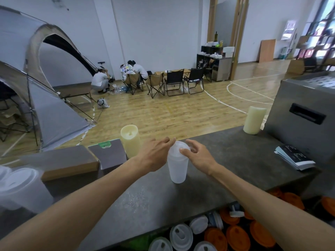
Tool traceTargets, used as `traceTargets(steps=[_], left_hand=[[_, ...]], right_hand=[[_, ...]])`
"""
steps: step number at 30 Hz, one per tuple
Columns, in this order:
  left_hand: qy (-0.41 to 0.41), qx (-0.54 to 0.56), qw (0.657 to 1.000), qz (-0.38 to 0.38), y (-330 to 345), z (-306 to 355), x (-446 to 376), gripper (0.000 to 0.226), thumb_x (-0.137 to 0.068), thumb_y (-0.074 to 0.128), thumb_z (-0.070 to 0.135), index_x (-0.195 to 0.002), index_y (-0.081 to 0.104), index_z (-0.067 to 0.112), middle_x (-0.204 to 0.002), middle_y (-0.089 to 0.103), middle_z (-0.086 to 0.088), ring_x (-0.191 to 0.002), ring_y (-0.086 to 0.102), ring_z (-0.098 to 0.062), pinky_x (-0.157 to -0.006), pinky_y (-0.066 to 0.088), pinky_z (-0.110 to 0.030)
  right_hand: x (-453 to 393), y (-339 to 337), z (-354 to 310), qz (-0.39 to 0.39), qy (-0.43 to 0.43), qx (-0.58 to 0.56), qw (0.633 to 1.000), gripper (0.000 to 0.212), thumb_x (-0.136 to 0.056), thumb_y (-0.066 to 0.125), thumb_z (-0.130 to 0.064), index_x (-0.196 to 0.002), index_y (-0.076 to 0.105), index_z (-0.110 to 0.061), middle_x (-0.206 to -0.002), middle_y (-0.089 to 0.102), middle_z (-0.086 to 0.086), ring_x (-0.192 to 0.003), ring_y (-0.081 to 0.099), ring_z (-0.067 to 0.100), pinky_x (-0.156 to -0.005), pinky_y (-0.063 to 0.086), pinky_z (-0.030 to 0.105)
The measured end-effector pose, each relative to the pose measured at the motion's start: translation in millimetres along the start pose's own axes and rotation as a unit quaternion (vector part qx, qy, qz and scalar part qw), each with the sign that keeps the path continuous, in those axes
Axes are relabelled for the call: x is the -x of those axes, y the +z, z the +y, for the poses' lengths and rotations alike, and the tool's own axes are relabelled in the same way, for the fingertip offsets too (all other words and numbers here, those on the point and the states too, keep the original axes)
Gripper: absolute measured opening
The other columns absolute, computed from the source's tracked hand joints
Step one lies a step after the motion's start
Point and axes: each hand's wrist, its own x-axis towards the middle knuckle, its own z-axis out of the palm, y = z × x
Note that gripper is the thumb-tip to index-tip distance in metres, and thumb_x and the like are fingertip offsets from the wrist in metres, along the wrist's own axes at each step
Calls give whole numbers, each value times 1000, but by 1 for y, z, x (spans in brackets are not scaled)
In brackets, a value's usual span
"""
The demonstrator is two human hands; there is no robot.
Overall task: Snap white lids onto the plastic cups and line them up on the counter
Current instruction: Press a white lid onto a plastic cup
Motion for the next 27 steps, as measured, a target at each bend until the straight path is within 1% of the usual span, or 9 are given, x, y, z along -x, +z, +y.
traceTargets(steps=[2,4,6,9,14,18,21,24,27], left_hand=[[-63,116,991,-6,2,6,5,60,-100,41,14,-158,25,14,-148,51,-11,-127,54,-33,-104,44,-48],[-100,248,963,27,5,7,10,54,-102,42,17,-154,32,13,-148,53,-10,-130,53,-28,-105,45,-44],[-132,380,915,34,13,9,19,51,-99,49,28,-148,42,15,-143,57,-4,-122,57,-17,-97,47,-33],[-154,527,836,-9,31,15,34,60,-90,65,41,-145,46,23,-140,59,3,-120,61,-13,-101,52,-36],[-139,541,829,28,43,32,9,62,-85,79,32,-139,52,19,-130,66,1,-113,65,-12,-98,56,-39],[-134,530,837,31,31,57,-68,57,-85,79,26,-136,57,13,-119,71,-7,-108,69,-18,-96,56,-42],[-137,486,862,34,21,79,-139,51,-84,79,31,-130,64,17,-108,76,-3,-99,71,-15,-84,56,-35],[-157,479,863,36,22,96,-203,41,-82,80,30,-120,70,17,-105,77,-1,-95,71,-14,-73,51,-27],[-177,493,852,29,32,110,-250,38,-83,81,26,-117,70,14,-104,77,-6,-98,71,-19,-86,55,-37]], right_hand=[[3,0,-4,46,-14,22,999,48,-94,68,-35,-137,56,-19,-125,63,2,-113,60,17,-85,49,26],[7,-1,-5,76,-41,52,995,34,-95,67,-36,-125,63,-22,-112,67,-1,-103,64,14,-81,52,26],[12,-1,-6,86,-61,79,991,28,-96,64,-38,-120,66,-23,-108,67,-4,-99,65,12,-80,51,23],[20,-2,-4,69,-53,87,992,39,-95,62,-45,-130,62,-26,-110,64,-10,-100,63,8,-74,47,17],[16,-28,6,48,-43,69,996,55,-94,67,-40,-144,51,-26,-122,59,-9,-107,57,6,-78,46,14],[-18,-98,7,64,-7,65,996,66,-92,71,-38,-148,45,-15,-137,56,1,-121,56,14,-102,51,36],[-57,-157,9,72,-1,75,995,59,-91,73,-34,-140,53,-8,-130,61,1,-107,60,9,-89,52,22],[-99,-204,18,79,-2,83,993,51,-92,74,-30,-135,60,-7,-132,66,5,-115,62,15,-99,52,31],[-133,-235,30,85,1,101,991,46,-92,73,-30,-133,64,-11,-128,69,5,-115,63,16,-98,51,32]])
